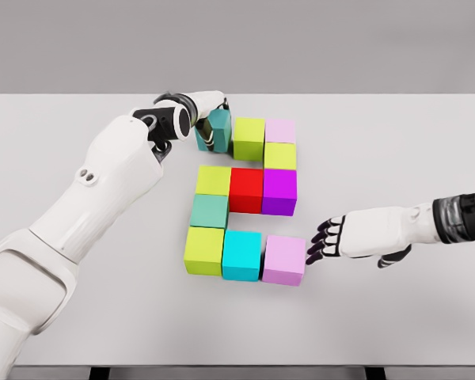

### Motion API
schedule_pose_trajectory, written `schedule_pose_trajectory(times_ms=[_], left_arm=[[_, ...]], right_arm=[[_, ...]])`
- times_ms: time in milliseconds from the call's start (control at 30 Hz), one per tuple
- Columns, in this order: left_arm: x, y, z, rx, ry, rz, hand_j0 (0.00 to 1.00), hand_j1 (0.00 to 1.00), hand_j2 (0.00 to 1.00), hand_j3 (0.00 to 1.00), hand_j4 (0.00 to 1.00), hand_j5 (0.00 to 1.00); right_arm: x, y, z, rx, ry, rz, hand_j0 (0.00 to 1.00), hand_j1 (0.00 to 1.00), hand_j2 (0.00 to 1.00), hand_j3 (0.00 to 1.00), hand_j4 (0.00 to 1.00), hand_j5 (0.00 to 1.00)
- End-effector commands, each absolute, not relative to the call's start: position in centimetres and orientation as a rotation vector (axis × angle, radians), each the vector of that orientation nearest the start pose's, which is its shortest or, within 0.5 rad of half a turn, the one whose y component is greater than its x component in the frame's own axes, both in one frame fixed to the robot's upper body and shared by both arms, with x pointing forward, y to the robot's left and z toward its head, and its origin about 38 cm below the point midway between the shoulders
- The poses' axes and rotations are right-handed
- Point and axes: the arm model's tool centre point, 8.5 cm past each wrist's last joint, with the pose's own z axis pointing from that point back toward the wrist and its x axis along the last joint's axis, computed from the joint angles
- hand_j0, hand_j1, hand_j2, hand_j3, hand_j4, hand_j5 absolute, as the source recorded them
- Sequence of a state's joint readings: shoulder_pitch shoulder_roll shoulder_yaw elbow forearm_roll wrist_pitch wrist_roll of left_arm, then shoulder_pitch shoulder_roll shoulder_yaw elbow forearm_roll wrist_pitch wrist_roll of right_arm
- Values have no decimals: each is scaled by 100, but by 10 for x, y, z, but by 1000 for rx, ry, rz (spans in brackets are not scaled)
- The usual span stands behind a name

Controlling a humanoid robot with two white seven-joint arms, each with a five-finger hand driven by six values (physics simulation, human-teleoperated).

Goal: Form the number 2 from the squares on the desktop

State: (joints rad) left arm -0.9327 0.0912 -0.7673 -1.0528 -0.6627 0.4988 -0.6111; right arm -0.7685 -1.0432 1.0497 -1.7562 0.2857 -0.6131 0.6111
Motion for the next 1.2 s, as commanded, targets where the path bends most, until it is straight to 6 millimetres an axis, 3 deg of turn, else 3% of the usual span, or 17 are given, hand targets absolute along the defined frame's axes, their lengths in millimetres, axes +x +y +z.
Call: schedule_pose_trajectory(times_ms=[0,1000,1167], left_arm=[[545,91,191,548,-963,-1436,64,64,64,64,64,64],[541,89,187,542,-962,-1444,92,92,92,92,92,92],[539,85,196,546,-996,-1448,99,99,99,99,99,99]], right_arm=[[348,-267,189,24,1486,-3186,100,100,100,100,100,100],[350,-261,191,26,1499,-3165,100,100,100,100,100,100],[350,-259,190,23,1503,-3161,100,100,100,100,100,100]])
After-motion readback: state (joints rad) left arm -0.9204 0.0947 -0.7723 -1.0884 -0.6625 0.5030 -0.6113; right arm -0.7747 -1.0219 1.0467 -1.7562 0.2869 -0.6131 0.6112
